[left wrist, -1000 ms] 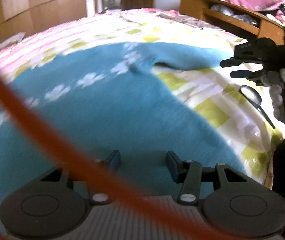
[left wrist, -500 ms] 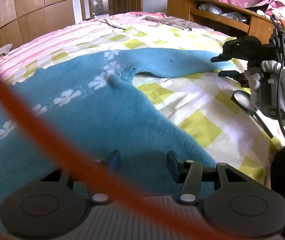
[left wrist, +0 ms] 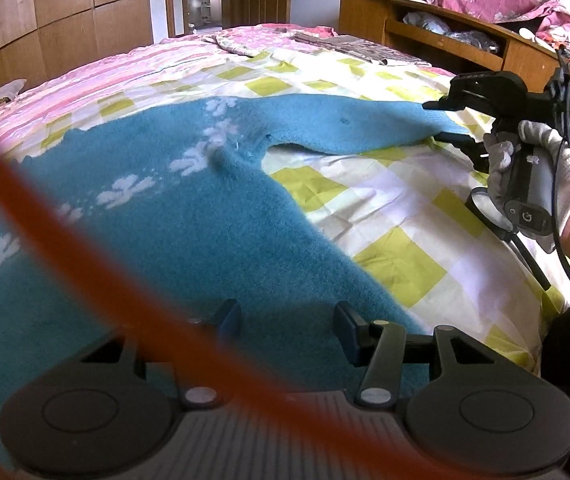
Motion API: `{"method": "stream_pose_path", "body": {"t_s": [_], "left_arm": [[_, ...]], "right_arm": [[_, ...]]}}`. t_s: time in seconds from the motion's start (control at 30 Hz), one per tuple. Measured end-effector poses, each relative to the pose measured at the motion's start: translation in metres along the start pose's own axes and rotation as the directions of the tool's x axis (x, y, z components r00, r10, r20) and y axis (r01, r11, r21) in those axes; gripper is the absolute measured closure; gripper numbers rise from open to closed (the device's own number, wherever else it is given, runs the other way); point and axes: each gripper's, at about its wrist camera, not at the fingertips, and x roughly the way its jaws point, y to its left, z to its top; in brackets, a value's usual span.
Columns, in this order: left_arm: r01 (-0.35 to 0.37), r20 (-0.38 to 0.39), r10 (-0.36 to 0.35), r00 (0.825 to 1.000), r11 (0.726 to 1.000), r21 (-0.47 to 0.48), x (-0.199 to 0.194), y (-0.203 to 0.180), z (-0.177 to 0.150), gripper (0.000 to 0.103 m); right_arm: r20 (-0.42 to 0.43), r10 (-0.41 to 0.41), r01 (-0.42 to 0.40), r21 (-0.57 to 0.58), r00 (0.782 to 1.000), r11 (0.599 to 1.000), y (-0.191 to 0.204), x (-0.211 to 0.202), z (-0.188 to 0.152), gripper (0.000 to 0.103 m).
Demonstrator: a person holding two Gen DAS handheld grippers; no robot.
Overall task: Fold small clothes
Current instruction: 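Grasp the cuff of a teal sleeve with the right gripper, then carry the sleeve across the sweater body with the right gripper and release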
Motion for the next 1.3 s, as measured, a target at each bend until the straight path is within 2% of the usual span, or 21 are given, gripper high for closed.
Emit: {"method": "stream_pose_path", "body": {"t_s": [0.07, 0.27, 0.37, 0.43, 0.5, 0.57, 0.67, 0.7, 0.8, 1.0, 1.17, 1.3], "left_arm": [[-0.001, 0.002, 0.001, 1.0, 1.0, 0.0, 0.0, 0.0, -0.001, 0.047], [-0.002, 0.004, 0.002, 1.0, 1.0, 0.004, 0.002, 0.0, 0.0, 0.046], [0.0, 0.006, 0.0, 1.0, 1.0, 0.0, 0.001, 0.0, -0.001, 0.046], [-0.002, 0.005, 0.002, 1.0, 1.0, 0.0, 0.002, 0.0, -0.001, 0.045], [-0.005, 0.004, 0.005, 1.0, 1.0, 0.007, 0.002, -0.001, -0.001, 0.045], [-0.008, 0.001, 0.008, 1.0, 1.0, 0.008, 0.001, -0.001, 0.0, 0.045], [-0.012, -0.001, 0.012, 1.0, 1.0, 0.013, 0.0, -0.002, -0.001, 0.045], [-0.014, -0.002, 0.014, 1.0, 1.0, 0.016, 0.0, -0.002, -0.001, 0.045], [-0.017, -0.004, 0.017, 1.0, 1.0, 0.02, 0.001, -0.002, -0.001, 0.044], [-0.017, 0.002, 0.017, 1.0, 1.0, 0.02, -0.003, -0.002, 0.0, 0.044], [-0.019, 0.039, 0.018, 0.999, 0.999, 0.026, -0.022, 0.006, -0.006, 0.044], [-0.021, 0.053, 0.023, 0.998, 0.999, -0.038, -0.038, 0.024, -0.017, 0.044]], "right_arm": [[-0.01, 0.027, -0.027, -0.004, 1.0, 1.0, 0.001, -0.001, 0.0, 0.064], [-0.014, 0.012, -0.012, -0.02, 1.0, 1.0, 0.003, 0.009, 0.0, 0.064], [0.008, 0.065, -0.065, -0.002, 0.998, 0.998, 0.003, 0.004, 0.0, 0.064], [0.032, 0.082, -0.08, -0.059, 0.996, 0.995, 0.009, 0.002, 0.0, 0.064], [0.02, 0.027, -0.025, -0.094, 0.999, 0.995, 0.012, 0.01, -0.002, 0.064], [-0.01, -0.005, 0.004, -0.08, 1.0, 0.997, 0.009, 0.023, -0.004, 0.069], [-0.01, 0.02, -0.02, -0.08, 1.0, 0.997, 0.014, 0.03, -0.002, 0.064], [-0.015, 0.03, -0.031, -0.073, 0.999, 0.997, 0.015, 0.033, -0.002, 0.067], [-0.02, 0.045, -0.046, -0.065, 0.999, 0.997, 0.016, 0.034, 0.0, 0.09], [0.007, 0.077, -0.076, -0.076, 0.997, 0.994, 0.021, 0.021, 0.007, 0.092], [0.025, 0.123, -0.117, -0.172, 0.992, 0.978, 0.042, -0.003, -0.001, 0.093], [0.034, 0.104, -0.089, -0.302, 0.994, 0.949, 0.07, -0.008, -0.017, 0.093]]}}
